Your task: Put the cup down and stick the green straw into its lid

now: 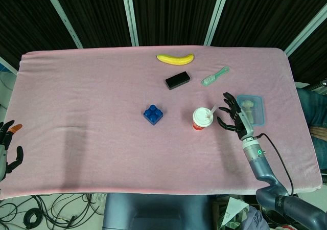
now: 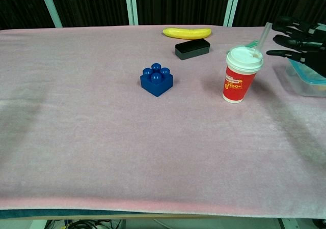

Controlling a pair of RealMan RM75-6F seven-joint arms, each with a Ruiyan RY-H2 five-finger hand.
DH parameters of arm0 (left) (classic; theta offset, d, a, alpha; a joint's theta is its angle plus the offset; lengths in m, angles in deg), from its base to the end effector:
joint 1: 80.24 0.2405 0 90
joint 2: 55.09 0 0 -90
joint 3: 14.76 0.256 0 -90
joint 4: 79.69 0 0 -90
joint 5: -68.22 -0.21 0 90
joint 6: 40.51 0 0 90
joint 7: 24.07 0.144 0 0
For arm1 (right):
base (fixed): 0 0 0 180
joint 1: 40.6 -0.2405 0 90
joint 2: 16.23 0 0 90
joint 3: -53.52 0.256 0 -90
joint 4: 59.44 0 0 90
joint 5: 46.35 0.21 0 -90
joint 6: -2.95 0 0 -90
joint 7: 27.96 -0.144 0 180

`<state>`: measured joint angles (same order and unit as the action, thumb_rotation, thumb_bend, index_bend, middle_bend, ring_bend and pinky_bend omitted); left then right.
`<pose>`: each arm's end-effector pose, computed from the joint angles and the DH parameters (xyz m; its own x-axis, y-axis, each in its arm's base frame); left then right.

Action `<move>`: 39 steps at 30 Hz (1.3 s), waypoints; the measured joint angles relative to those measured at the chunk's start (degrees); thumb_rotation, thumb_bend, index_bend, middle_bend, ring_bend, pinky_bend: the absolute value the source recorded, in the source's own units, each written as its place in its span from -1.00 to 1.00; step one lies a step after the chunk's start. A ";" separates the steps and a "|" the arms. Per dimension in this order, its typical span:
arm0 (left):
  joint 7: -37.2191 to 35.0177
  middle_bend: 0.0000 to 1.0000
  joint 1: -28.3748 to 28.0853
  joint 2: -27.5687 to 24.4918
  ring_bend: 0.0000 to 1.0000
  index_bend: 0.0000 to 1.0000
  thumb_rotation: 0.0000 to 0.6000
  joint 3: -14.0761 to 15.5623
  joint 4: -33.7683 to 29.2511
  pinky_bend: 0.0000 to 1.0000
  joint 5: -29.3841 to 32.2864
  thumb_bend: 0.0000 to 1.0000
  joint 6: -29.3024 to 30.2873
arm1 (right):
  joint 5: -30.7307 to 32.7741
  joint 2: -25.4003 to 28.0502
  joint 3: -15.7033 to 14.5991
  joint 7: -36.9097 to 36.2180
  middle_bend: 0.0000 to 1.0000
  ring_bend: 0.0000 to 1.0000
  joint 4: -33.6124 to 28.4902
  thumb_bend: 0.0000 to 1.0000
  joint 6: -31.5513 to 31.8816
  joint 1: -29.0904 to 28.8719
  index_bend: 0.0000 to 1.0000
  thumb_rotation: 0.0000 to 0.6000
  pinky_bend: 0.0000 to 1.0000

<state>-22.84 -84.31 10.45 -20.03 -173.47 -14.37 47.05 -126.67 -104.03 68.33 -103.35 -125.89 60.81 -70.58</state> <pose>-0.3086 0.1844 0.1636 0.3632 -0.0728 0.9288 0.9313 0.0575 -0.3597 -0.2536 -0.3555 0.0402 -0.7719 -0.2384 0.5894 -0.6167 0.0554 -0.7853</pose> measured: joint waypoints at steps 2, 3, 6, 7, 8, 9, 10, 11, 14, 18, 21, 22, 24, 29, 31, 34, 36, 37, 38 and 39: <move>-0.02 -0.82 0.03 -0.02 -0.95 -0.60 1.00 0.01 -0.05 -1.00 -0.07 0.16 0.09 | 0.21 1.64 -0.35 3.27 -1.00 -1.00 -1.21 -0.47 0.47 0.74 -1.00 1.00 -0.69; -0.04 -0.82 0.04 -0.03 -0.95 -0.60 1.00 0.01 -0.08 -1.00 -0.08 0.16 0.11 | 0.37 2.84 -0.65 5.94 -1.00 -1.00 -2.07 -0.47 0.83 1.31 -1.00 1.00 -0.69; 0.02 -0.82 0.06 -0.06 -0.95 -0.60 1.00 0.06 -0.12 -1.00 -0.20 0.16 0.16 | 0.82 6.05 -1.61 14.15 -1.00 -1.00 -4.57 -0.47 2.03 2.98 -1.00 1.00 -0.69; 0.07 -0.82 0.05 -0.05 -0.95 -0.60 1.00 0.08 -0.13 -1.00 -0.25 0.16 0.17 | 0.97 6.98 -1.92 17.01 -1.00 -1.00 -5.32 -0.47 2.57 3.56 -1.00 1.00 -0.69; 0.17 -0.82 0.04 -0.04 -0.95 -0.60 1.00 0.11 -0.15 -1.00 -0.35 0.16 0.19 | 1.13 7.88 -2.26 20.02 -1.00 -1.00 -6.08 -0.47 3.21 4.18 -1.00 1.00 -0.69; 0.26 -0.82 0.04 -0.03 -0.95 -0.60 1.00 0.14 -0.16 -1.00 -0.39 0.16 0.20 | 1.35 9.04 -2.72 24.30 -1.00 -1.00 -7.18 -0.47 4.19 5.07 -1.00 1.00 -0.69; 0.34 -0.82 0.05 -0.04 -0.95 -0.60 1.00 0.17 -0.18 -1.00 -0.42 0.16 0.22 | 1.53 9.88 -3.07 27.68 -1.00 -1.00 -8.08 -0.47 5.04 5.76 -1.00 1.00 -0.69; 0.45 -0.82 0.07 -0.05 -0.95 -0.60 1.00 0.22 -0.20 -1.00 -0.45 0.16 0.23 | 1.69 10.68 -3.43 31.17 -1.00 -1.00 -8.99 -0.47 5.95 6.48 -1.00 1.00 -0.69; 0.66 -0.82 0.14 -0.08 -0.95 -0.60 1.00 0.30 -0.37 -1.00 -0.53 0.16 0.31 | 2.03 13.09 -4.72 43.10 -1.00 -1.00 -12.16 -0.47 9.57 8.99 -1.00 1.00 -0.69; 0.91 -0.82 0.20 -0.10 -0.95 -0.60 1.00 0.35 -0.50 -1.00 -0.60 0.16 0.44 | 1.21 15.76 -6.90 58.30 -1.00 -1.00 -16.67 -0.47 16.44 12.81 -1.00 1.00 -0.69; 0.95 -0.82 0.23 -0.11 -0.95 -0.60 1.00 0.39 -0.51 -1.00 -0.67 0.16 0.48 | -0.65 17.18 -8.73 67.01 -1.00 -1.00 -19.92 -0.47 21.81 15.59 -1.00 1.00 -0.69; 0.91 -0.82 0.24 -0.13 -0.95 -0.60 1.00 0.40 -0.52 -1.00 -0.68 0.16 0.48 | -1.30 17.54 -9.33 69.28 -1.00 -1.00 -20.86 -0.47 23.17 16.41 -1.00 1.00 -0.69; 0.80 -0.82 0.26 -0.17 -0.95 -0.60 1.00 0.40 -0.59 -1.00 -0.71 0.16 0.51 | -2.81 18.11 -10.69 73.95 -1.00 -1.00 -22.81 -0.47 26.19 18.33 -1.00 1.00 -0.69; 0.79 -0.82 0.36 -0.28 -0.95 -0.60 1.00 0.55 -0.68 -1.00 -1.01 0.16 0.69 | -5.93 17.36 -13.52 81.24 -1.00 -1.00 -24.20 -0.47 31.10 22.15 -1.00 1.00 -0.69; 0.81 -0.82 0.41 -0.33 -0.95 -0.60 1.00 0.66 -0.71 -1.00 -1.18 0.16 0.74 | -6.68 16.29 -14.18 82.95 -1.00 -1.00 -23.37 -0.47 31.96 23.12 -1.00 1.00 -0.69; 0.91 -0.82 0.47 -0.43 -0.95 -0.60 1.00 0.88 -0.79 -1.00 -1.29 0.16 0.64 | -6.72 15.15 -14.30 84.22 -1.00 -1.00 -21.71 -0.47 31.93 23.51 -1.00 1.00 -0.69; 1.01 -0.82 0.56 -0.40 -0.95 -0.60 1.00 1.07 -0.86 -1.00 -1.38 0.16 0.61 | -6.88 14.41 -14.01 84.77 -1.00 -1.00 -20.80 -0.47 32.00 23.61 -1.00 1.00 -0.69; 1.09 -0.82 0.59 -0.36 -0.95 -0.60 1.00 1.16 -0.85 -1.00 -1.50 0.16 0.63 | -6.99 14.22 -13.86 84.77 -1.00 -1.00 -20.61 -0.47 32.07 23.67 -1.00 1.00 -0.69; 1.27 -0.82 0.64 -0.28 -0.95 -0.60 1.00 1.30 -0.79 -1.00 -1.72 0.16 0.69 | -7.05 14.16 -13.78 84.69 -1.00 -1.00 -20.55 -0.47 32.09 23.70 -1.00 1.00 -0.69; 1.46 -0.82 0.68 -0.20 -0.95 -0.60 1.00 1.44 -0.69 -1.00 -1.92 0.16 0.75 | -7.00 14.14 -13.65 84.53 -1.00 -1.00 -20.47 -0.47 32.09 23.74 -1.00 1.00 -0.69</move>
<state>-21.38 -83.63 10.25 -18.59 -174.17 -16.29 47.80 -133.67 -89.89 54.68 -18.82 -146.36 92.90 -46.85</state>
